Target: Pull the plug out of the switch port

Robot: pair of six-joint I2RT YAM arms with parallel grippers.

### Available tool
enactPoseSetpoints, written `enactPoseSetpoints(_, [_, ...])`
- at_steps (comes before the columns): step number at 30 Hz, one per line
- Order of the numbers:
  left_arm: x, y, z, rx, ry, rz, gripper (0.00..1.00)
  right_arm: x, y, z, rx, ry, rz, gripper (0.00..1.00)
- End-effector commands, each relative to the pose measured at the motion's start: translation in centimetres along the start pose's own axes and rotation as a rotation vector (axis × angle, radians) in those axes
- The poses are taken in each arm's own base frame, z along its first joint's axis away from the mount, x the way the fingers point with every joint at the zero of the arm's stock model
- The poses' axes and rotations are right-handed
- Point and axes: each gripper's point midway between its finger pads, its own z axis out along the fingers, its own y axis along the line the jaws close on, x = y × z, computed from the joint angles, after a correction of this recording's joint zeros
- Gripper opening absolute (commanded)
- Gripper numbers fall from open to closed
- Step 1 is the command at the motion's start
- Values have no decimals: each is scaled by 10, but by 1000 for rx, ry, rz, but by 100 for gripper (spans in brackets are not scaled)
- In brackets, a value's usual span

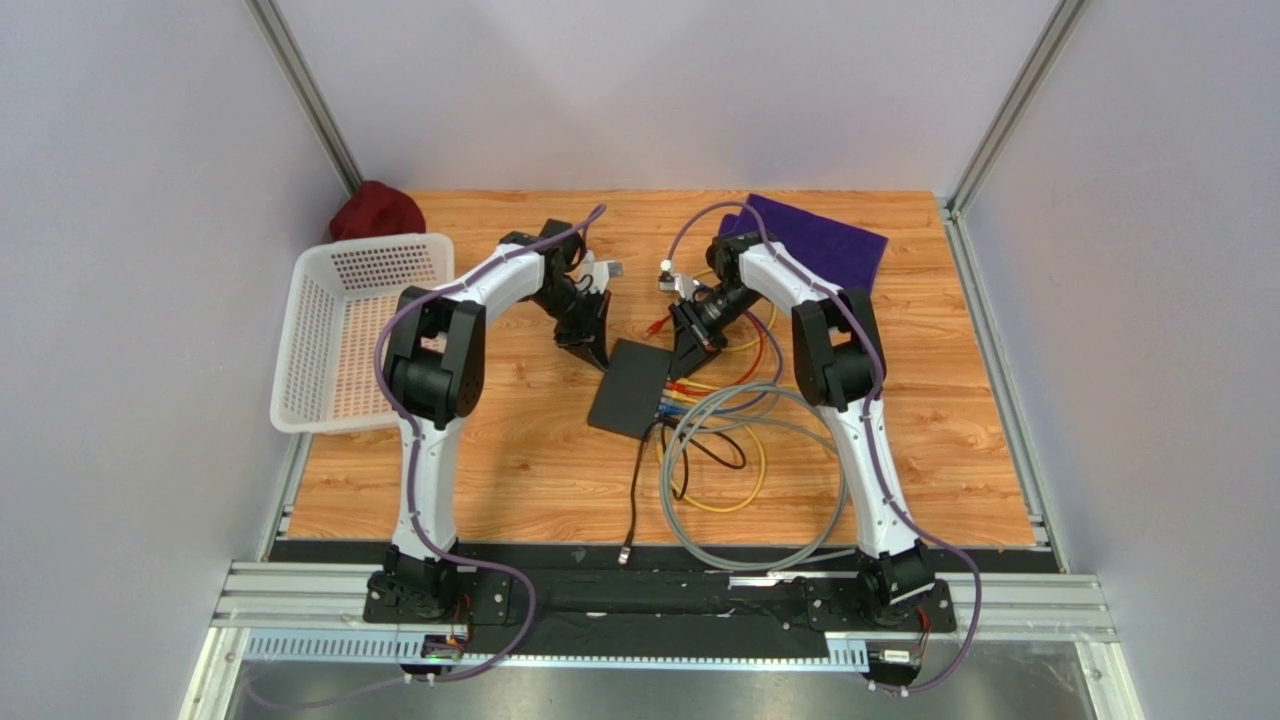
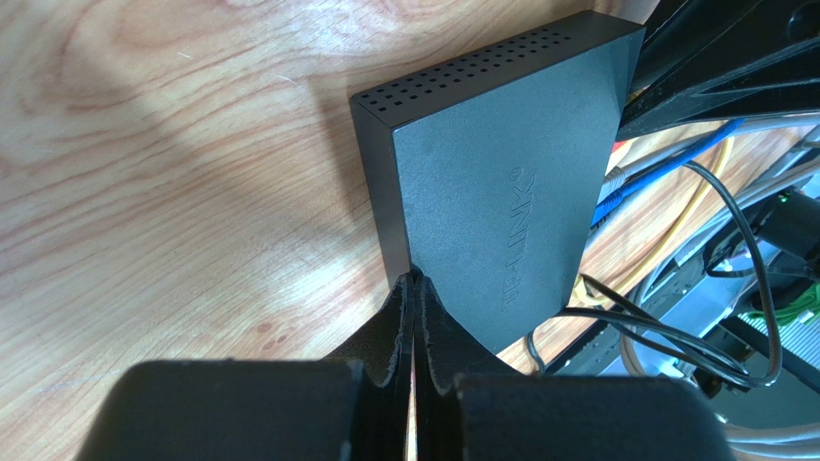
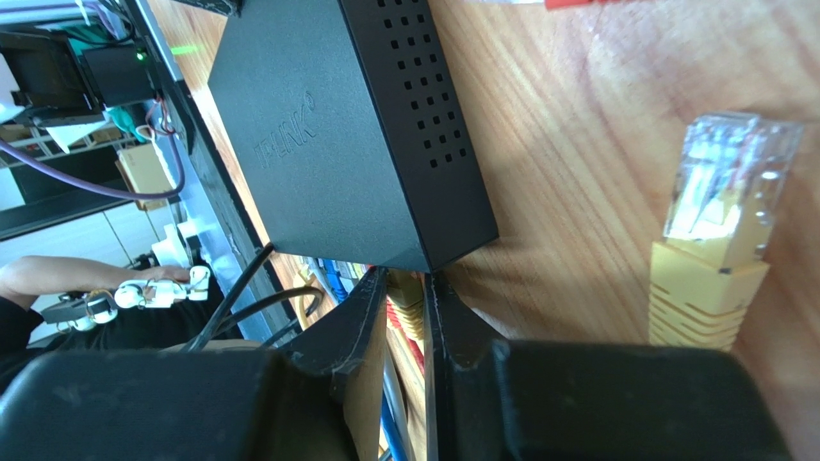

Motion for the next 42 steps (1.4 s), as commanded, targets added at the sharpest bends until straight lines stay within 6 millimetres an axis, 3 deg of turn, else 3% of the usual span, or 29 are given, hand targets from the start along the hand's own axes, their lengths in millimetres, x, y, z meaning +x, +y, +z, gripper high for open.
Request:
enactPoseSetpoints(1, [-5, 25, 15, -89, -1, 37, 0, 18, -30, 10, 124, 114, -39, 0])
enactPoseSetpoints(7, [-5, 25, 13, -97, -4, 42, 0, 1, -41, -12, 215, 115, -118, 0])
enactPoseSetpoints(11, [-6, 25, 12, -97, -8, 46, 0, 14, -48, -28, 256, 193, -215, 0])
enactPoseSetpoints(16, [-7, 23, 12, -97, -10, 57, 0, 14, -45, -42, 280, 215, -353, 0])
enactPoseSetpoints(21, [-6, 22, 11, -98, -12, 61, 0, 33, -53, -43, 289, 303, -388, 0])
enactPoseSetpoints(25, [-7, 20, 8, -100, -20, 66, 0, 32, -55, -49, 319, 305, -384, 0])
enactPoseSetpoints(31, [-6, 18, 6, -101, -28, 75, 0, -18, -51, -74, 476, 150, -505, 0])
enactPoseSetpoints(32, [-6, 18, 6, -102, -28, 75, 0, -41, -49, -85, 539, 75, -571, 0])
enactPoseSetpoints(34, [-7, 18, 6, -102, -28, 77, 0, -56, -56, -96, 623, 38, -611, 0])
enactPoseSetpoints(35, [-6, 18, 6, -103, -27, 80, 0, -72, -57, -103, 674, -12, -649, 0])
enactPoseSetpoints(42, [-6, 14, 2, -97, -34, 92, 0, -120, -42, -134, 789, -172, -704, 0])
